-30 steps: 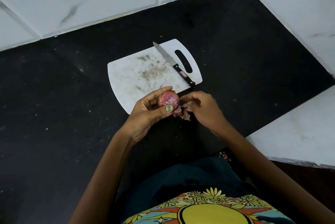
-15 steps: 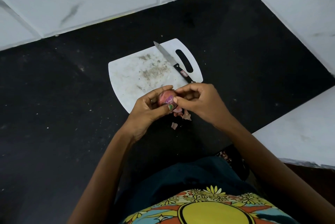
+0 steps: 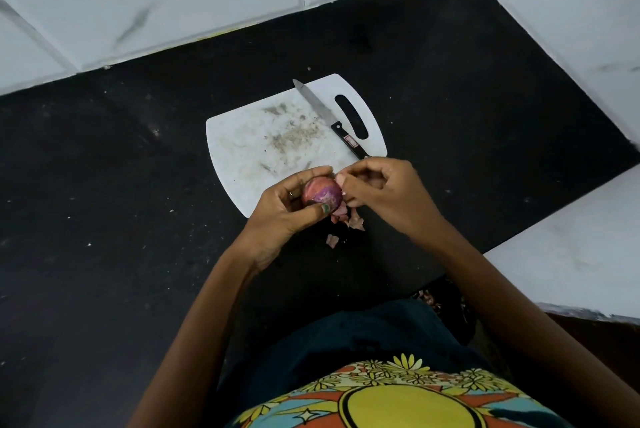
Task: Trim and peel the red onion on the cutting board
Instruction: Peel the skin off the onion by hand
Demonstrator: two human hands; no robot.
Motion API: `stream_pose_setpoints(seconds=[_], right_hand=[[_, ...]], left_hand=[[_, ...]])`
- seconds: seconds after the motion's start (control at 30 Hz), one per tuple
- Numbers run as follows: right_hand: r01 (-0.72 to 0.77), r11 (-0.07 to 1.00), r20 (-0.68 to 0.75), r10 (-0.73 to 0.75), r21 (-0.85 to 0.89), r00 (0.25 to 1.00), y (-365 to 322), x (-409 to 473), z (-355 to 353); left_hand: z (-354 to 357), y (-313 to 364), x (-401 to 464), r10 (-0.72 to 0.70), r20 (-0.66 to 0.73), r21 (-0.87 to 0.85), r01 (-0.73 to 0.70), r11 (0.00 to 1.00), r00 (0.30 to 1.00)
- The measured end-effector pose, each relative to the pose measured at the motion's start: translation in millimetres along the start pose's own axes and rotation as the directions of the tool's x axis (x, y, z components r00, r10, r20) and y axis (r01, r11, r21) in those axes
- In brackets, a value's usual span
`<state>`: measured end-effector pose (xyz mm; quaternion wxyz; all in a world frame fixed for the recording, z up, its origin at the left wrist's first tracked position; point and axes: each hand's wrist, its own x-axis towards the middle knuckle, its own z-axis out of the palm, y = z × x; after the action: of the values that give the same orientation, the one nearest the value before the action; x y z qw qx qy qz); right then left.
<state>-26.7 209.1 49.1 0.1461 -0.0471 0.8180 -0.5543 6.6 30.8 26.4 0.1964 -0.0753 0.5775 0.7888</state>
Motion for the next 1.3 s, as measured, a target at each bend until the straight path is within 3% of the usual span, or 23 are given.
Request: stream_pose_setpoints(seconds=[0.13, 0.3, 0.53, 0.7, 0.87, 1.07, 1.3], right_hand=[[0.034, 0.999, -0.007, -0.034, 0.005, 0.999, 1, 0, 3], [-0.076, 0.984, -0.037, 0.083, 0.161, 0.996, 10, 2, 4], [-0.126, 0.992, -0.143, 0.120, -0.033, 0.982, 32, 4, 10], [-0.027, 0.967, -0.145, -0.011, -0.255, 0.989, 24, 4, 8], [-0.047, 0.997, 0.027, 0.046, 0.063, 0.999, -5, -4, 2], [-0.018, 0.998, -0.005, 0.017, -0.053, 1.000, -8, -1, 5], [-0.007, 1.000, -0.041, 0.006, -0.026, 0.999, -6, 1, 2]], left_hand=[[-1, 1, -1, 0.004, 0.015, -0.020, -0.003, 1.000, 1.000], [-2, 0, 0, -0.040, 0.023, -0.138, 0.042, 0.990, 0.999], [-1, 0, 1, -0.074, 0.032, -0.281, 0.080, 0.956, 0.997], [-3, 1, -2, -0.080, 0.007, -0.245, 0.079, 0.966, 0.997], [-1, 2, -2, -0.067, 0.011, -0.209, 0.067, 0.975, 0.998], [2, 4, -2, -0.045, 0.031, -0.165, 0.049, 0.985, 0.999], [3, 5, -4, -0.062, 0.031, -0.177, 0.067, 0.982, 0.998]])
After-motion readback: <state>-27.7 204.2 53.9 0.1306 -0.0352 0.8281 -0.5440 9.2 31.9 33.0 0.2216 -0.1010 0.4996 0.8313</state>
